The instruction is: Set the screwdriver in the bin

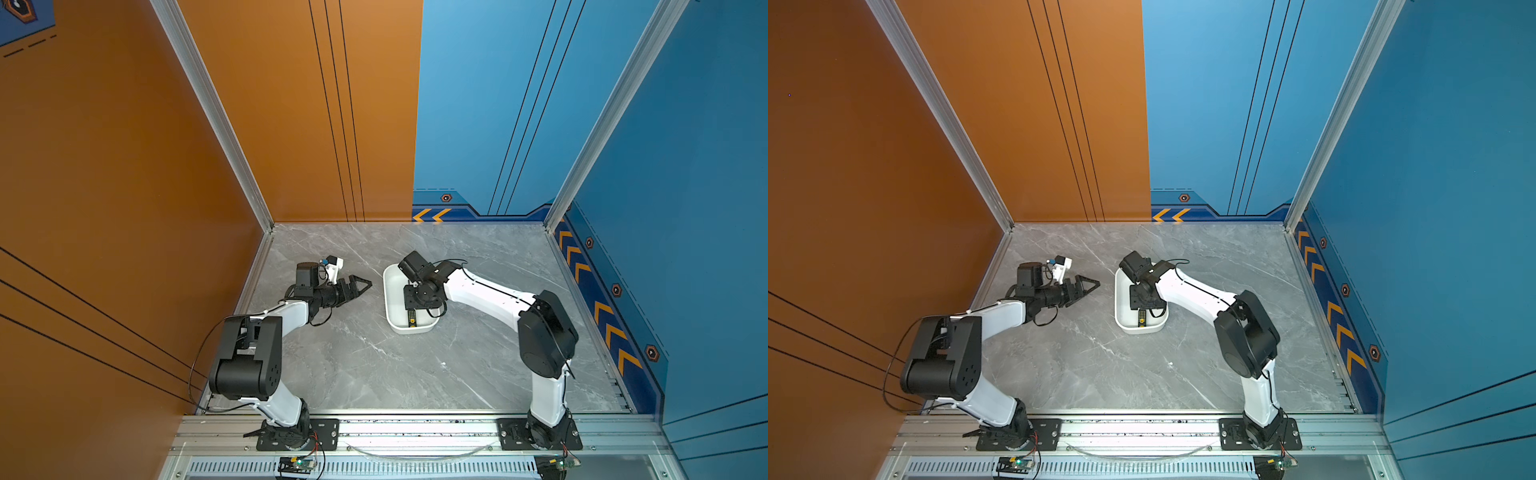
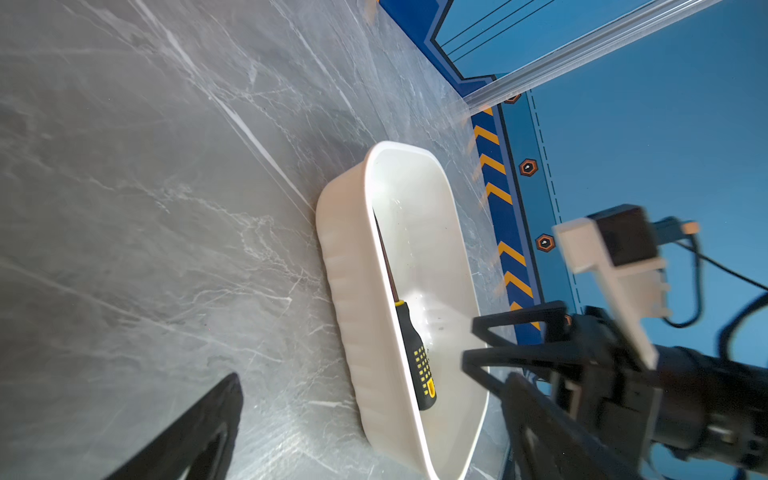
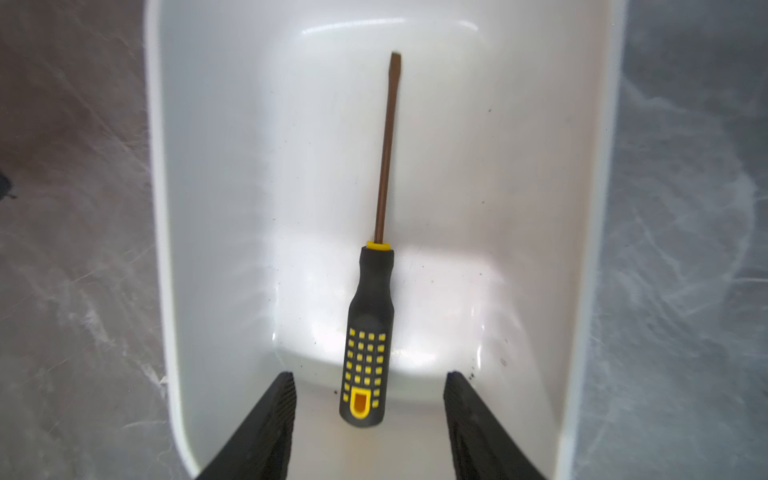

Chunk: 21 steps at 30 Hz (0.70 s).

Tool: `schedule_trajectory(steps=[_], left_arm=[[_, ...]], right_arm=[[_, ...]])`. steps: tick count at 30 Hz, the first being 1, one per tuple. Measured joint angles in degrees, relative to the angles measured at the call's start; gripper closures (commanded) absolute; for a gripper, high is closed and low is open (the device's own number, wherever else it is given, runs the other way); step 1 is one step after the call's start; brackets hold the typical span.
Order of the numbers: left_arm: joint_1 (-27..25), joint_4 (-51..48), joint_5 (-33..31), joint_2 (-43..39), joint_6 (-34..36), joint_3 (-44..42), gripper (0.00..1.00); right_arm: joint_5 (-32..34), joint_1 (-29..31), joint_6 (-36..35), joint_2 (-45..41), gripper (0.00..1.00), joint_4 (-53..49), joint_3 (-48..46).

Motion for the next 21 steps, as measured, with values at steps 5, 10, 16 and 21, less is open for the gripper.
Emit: schedule_trajectory(steps=[5,10,16,21], left_arm=[[0.04,-6.32,-7.98,-5.81,5.73,0.61,0.02],[0.57,-10.34,-14.38,-9.25,9.62,0.92,0.02],[0.85,-10.45,-18.14,-11.34,11.76,0.59,0.02],[0.85,-9.07,-19.67,-13.88,13.6,-1.05,0.02]], right_arm=[[1.7,-2.93,-8.28,-13.42,0.35,-0.5,-1.18],[11.02,-7.61,-17.57,-27.08,0.31,5.4,-12.68],[13.57,-18.58,-23.23,-38.93,0.23,17.99,-32.83],[13.46,-28.96,-23.19,-44.54,0.22,26.29,-43.63]])
